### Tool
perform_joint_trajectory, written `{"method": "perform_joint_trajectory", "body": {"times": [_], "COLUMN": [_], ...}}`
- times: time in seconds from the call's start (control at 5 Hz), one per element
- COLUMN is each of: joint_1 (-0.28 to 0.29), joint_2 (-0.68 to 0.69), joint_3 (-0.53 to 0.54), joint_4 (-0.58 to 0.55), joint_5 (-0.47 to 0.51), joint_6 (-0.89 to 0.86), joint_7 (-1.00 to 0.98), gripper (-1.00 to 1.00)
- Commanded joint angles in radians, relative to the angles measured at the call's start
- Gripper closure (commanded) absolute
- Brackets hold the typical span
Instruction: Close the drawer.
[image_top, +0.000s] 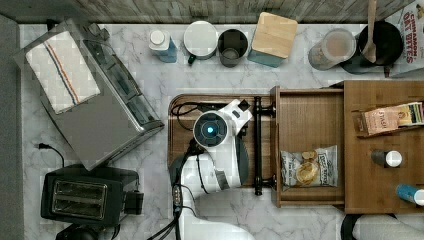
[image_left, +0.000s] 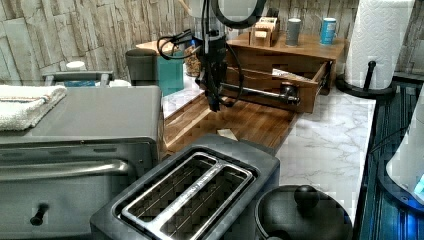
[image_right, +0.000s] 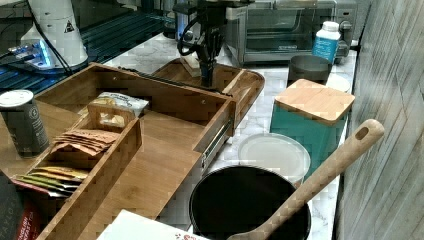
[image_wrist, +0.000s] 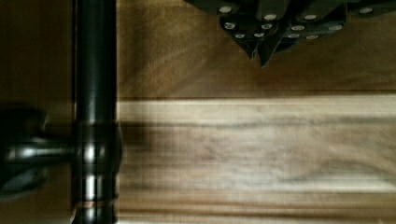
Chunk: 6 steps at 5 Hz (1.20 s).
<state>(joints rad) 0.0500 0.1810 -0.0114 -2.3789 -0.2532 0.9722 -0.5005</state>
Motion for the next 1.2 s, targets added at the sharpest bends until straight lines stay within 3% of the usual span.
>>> {"method": "perform_joint_trajectory", "body": {"times": [0.2,0.4,0.8,1.2], "joint_1": [-0.045,-0.045,-0.145,-0.202], "joint_2": [-0.009,-0.027,-0.033,-0.01], "joint_3": [-0.033,-0.064,-0.09,-0.18], "joint_4": [0.015,0.017,0.047,0.126], "joint_5": [-0.034,-0.016,0.037,0.091], "joint_6": [-0.014,-0.029,-0.047,-0.08], "joint_7": [-0.081,-0.121,-0.337,-0.499], "gripper": [1.0,1.0,1.0,1.0]}}
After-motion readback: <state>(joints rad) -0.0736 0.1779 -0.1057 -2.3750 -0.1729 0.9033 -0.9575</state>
